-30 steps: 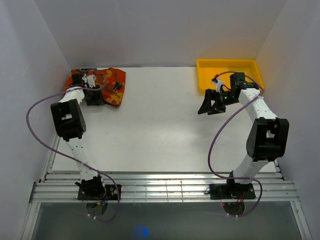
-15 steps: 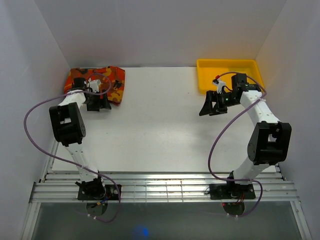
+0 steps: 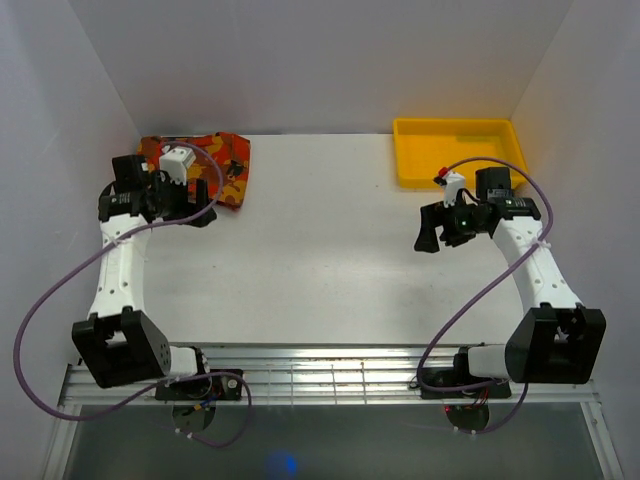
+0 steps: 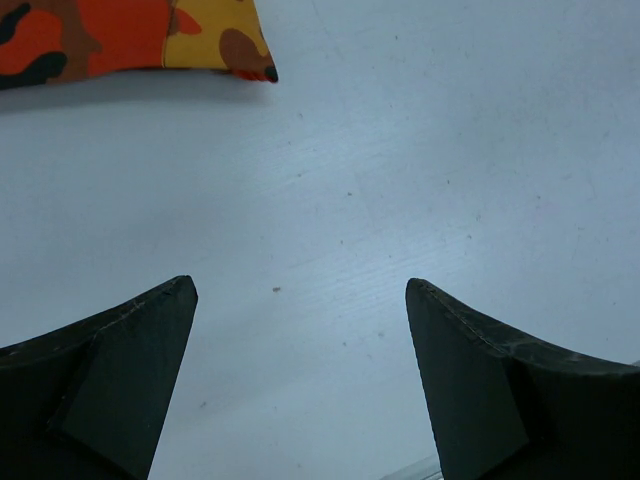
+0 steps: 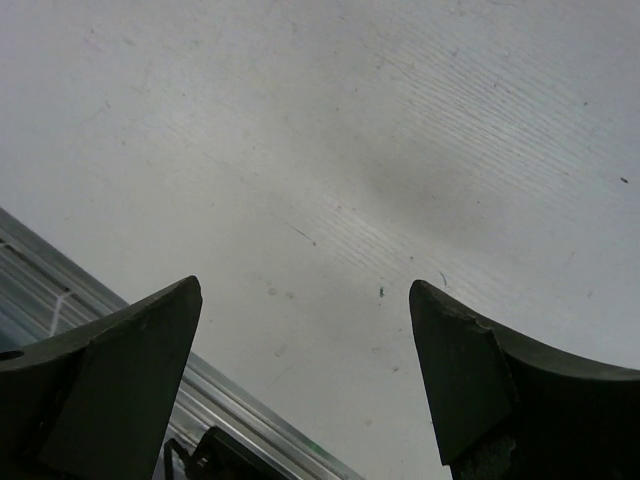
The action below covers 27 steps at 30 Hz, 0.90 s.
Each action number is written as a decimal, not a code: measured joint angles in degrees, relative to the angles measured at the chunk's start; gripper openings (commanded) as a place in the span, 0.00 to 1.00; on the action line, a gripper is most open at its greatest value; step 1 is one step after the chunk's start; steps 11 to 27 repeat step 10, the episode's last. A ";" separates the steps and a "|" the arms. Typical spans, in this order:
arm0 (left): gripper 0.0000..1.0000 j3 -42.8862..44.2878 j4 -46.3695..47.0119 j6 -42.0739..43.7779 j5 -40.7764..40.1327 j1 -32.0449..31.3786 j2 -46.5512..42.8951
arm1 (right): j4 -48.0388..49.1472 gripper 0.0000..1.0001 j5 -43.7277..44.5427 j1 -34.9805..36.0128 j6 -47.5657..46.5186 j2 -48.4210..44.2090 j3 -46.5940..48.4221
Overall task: Fold and stack the trousers
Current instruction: Neatly place the folded trousers to the corner
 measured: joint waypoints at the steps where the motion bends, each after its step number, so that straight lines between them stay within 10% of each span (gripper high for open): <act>1: 0.98 -1.97 -0.26 0.72 0.09 0.00 -2.14 | 0.52 0.90 1.31 0.00 -0.59 -1.64 -1.77; 27: 0.98 -13.22 -3.54 4.37 -0.74 0.00 -10.95 | 2.29 0.90 6.86 0.00 -3.30 -11.96 -10.97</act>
